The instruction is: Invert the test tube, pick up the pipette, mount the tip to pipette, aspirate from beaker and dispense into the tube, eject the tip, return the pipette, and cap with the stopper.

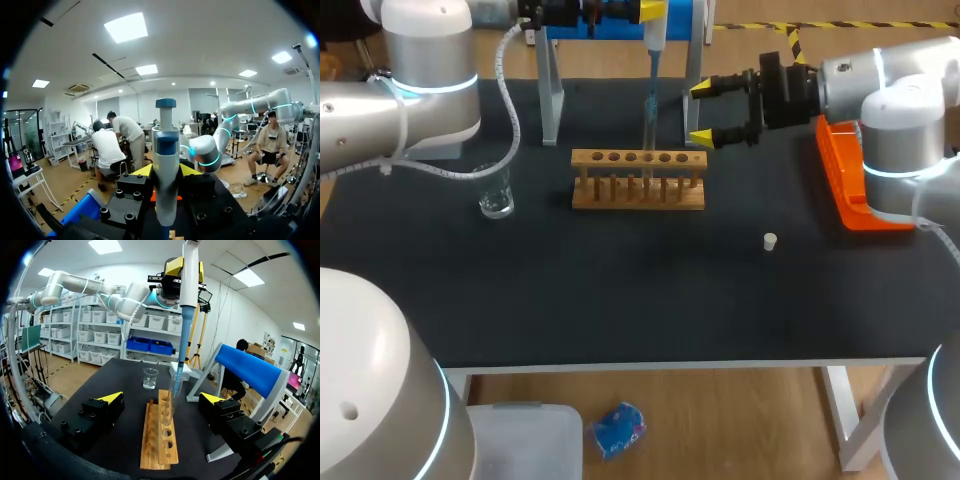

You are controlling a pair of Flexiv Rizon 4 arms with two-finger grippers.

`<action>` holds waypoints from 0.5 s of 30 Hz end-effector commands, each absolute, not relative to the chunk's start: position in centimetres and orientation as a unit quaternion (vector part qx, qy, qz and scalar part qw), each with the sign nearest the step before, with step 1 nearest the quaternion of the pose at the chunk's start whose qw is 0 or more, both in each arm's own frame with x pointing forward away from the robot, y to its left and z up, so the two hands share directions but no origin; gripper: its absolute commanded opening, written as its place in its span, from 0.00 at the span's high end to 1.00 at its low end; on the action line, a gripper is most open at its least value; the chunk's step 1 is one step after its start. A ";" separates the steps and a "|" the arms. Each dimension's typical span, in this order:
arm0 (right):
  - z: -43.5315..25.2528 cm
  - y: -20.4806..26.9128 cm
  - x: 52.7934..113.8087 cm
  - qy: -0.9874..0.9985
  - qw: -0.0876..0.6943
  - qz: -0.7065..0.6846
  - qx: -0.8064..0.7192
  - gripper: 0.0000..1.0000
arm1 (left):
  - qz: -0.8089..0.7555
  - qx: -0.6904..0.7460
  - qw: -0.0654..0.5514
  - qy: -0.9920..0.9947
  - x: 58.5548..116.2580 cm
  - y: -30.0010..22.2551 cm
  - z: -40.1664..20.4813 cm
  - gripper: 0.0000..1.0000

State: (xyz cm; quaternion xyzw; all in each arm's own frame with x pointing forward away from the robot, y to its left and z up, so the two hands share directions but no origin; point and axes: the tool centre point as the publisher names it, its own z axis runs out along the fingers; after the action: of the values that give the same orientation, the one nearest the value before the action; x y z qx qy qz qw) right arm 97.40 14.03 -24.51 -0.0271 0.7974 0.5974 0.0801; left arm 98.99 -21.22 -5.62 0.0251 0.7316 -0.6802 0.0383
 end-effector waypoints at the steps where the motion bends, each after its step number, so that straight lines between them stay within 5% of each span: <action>1: -24.6 14.0 97.4 0.797 0.080 0.598 -0.027 0.00 | -0.679 0.024 0.041 0.733 98.8 -21.2 -5.3 1.00; 15: -24.6 14.0 97.4 0.797 0.080 0.598 -0.027 0.00 | -0.678 0.024 0.044 0.733 98.7 -21.1 -5.0 1.00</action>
State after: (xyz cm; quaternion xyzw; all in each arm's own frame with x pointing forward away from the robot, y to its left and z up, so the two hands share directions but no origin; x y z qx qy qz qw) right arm 97.40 14.03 -24.51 -0.0271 0.7974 0.5974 0.0801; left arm 98.93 -21.08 -5.09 0.0258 0.7328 -0.6786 0.0423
